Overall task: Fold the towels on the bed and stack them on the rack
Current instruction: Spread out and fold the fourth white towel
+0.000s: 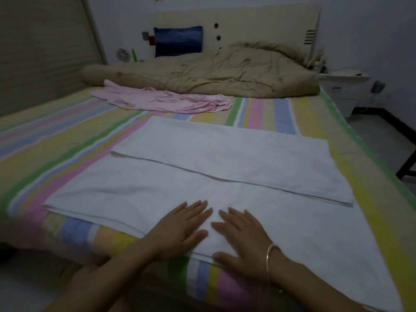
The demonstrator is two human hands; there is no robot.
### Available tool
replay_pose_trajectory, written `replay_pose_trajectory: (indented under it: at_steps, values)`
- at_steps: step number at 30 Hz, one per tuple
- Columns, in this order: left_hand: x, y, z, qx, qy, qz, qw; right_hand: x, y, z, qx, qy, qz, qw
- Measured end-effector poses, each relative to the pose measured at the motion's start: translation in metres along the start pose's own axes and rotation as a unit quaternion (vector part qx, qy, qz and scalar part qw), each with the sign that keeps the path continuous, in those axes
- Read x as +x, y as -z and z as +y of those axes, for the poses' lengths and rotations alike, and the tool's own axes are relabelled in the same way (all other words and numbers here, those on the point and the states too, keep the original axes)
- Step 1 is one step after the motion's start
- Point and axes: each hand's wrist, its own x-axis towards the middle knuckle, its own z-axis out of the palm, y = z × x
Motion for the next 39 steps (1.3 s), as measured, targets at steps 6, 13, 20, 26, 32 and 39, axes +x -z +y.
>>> replay_pose_trajectory:
  at_steps: [6, 13, 20, 26, 32, 39]
  values:
    - [-0.049, 0.012, -0.027, 0.003, 0.027, 0.014, 1.000, 0.007, -0.004, -0.025, -0.079, 0.046, 0.020, 0.996]
    - [-0.064, 0.010, -0.027, -0.025, -0.004, 0.143, 0.989, -0.008, 0.010, -0.028, -0.060, 0.041, 0.118, 0.990]
    - [-0.053, 0.030, -0.046, 0.032, 0.017, 0.205, 0.978, 0.004, 0.044, -0.015, -0.062, -0.092, 0.058, 0.992]
    - [-0.030, 0.062, -0.128, 0.129, 0.163, 0.287, 0.935, 0.026, 0.078, 0.021, -0.140, -0.258, 0.157, 0.943]
    - [0.070, 0.098, -0.177, 0.165, 0.186, 0.281, 0.927, 0.097, 0.105, 0.079, -0.153, -0.290, 0.228, 0.917]
    - [0.185, 0.126, -0.211, 0.230, 0.121, 0.240, 0.935, 0.163, 0.120, 0.162, -0.226, -0.330, 0.189, 0.897]
